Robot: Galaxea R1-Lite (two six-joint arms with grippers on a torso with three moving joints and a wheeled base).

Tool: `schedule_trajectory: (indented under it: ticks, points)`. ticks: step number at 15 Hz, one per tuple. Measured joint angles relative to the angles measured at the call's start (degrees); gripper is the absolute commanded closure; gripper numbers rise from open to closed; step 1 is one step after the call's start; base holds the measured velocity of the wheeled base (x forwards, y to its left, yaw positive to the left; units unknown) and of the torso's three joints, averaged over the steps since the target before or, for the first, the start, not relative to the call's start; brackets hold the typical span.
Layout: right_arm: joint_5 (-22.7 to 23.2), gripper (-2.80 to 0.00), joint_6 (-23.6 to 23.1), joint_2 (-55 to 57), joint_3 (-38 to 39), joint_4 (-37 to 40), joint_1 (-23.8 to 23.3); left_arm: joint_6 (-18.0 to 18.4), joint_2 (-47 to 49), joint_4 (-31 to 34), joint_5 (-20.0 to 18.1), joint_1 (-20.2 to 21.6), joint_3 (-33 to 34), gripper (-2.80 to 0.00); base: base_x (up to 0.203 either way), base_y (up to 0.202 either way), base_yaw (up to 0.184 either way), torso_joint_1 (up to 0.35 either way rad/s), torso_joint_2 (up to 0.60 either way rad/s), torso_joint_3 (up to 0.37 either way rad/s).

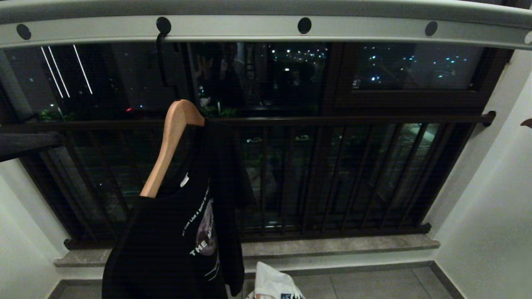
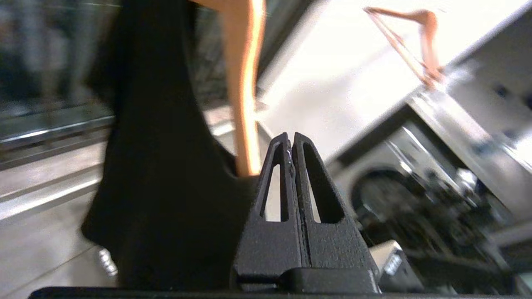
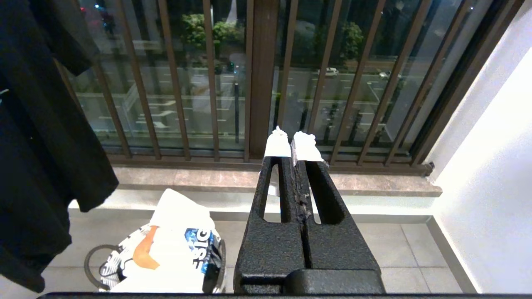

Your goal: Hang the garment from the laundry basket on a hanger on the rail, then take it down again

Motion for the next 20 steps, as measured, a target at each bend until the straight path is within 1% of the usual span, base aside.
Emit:
schedule_trajectory:
  ticks: [2, 3, 5, 8, 11, 14, 16, 20]
  points:
    - [0.0, 0.0, 0.0, 0.0, 0.0, 0.0, 0.0, 2.1, 2.1, 0.0, -3.6, -0.7, 0.1, 0.0, 0.0, 0.0, 0.0, 0.0, 0.0, 0.0]
    - [0.0, 0.0, 0.0, 0.0, 0.0, 0.0, 0.0, 3.6, 3.2, 0.0, -4.6, -1.5, 0.2, 0.0, 0.0, 0.0, 0.0, 0.0, 0.0, 0.0]
    - [0.0, 0.0, 0.0, 0.0, 0.0, 0.0, 0.0, 6.9, 5.4, 0.0, -5.0, -3.6, 0.4, 0.0, 0.0, 0.0, 0.0, 0.0, 0.0, 0.0]
    - [0.0, 0.0, 0.0, 0.0, 0.0, 0.0, 0.0, 9.7, 8.6, -0.1, -5.2, -4.9, 0.4, 0.0, 0.0, 0.0, 0.0, 0.0, 0.0, 0.0]
    - [0.0, 0.0, 0.0, 0.0, 0.0, 0.0, 0.0, 15.4, 11.4, 0.0, -5.2, -5.5, 0.5, 0.0, 0.0, 0.0, 0.0, 0.0, 0.0, 0.0]
    - [0.0, 0.0, 0.0, 0.0, 0.0, 0.0, 0.0, 17.0, 13.2, -0.2, -5.0, -7.4, 0.2, 0.0, 0.0, 0.0, 0.0, 0.0, 0.0, 0.0]
    - [0.0, 0.0, 0.0, 0.0, 0.0, 0.0, 0.0, 17.5, 14.2, -0.2, -3.8, -9.1, -0.5, 0.0, 0.0, 0.0, 0.0, 0.0, 0.0, 0.0]
    - [0.0, 0.0, 0.0, 0.0, 0.0, 0.0, 0.0, 18.4, 16.7, -0.3, -3.7, -10.9, -2.1, 0.0, 0.0, 0.0, 0.0, 0.0, 0.0, 0.0]
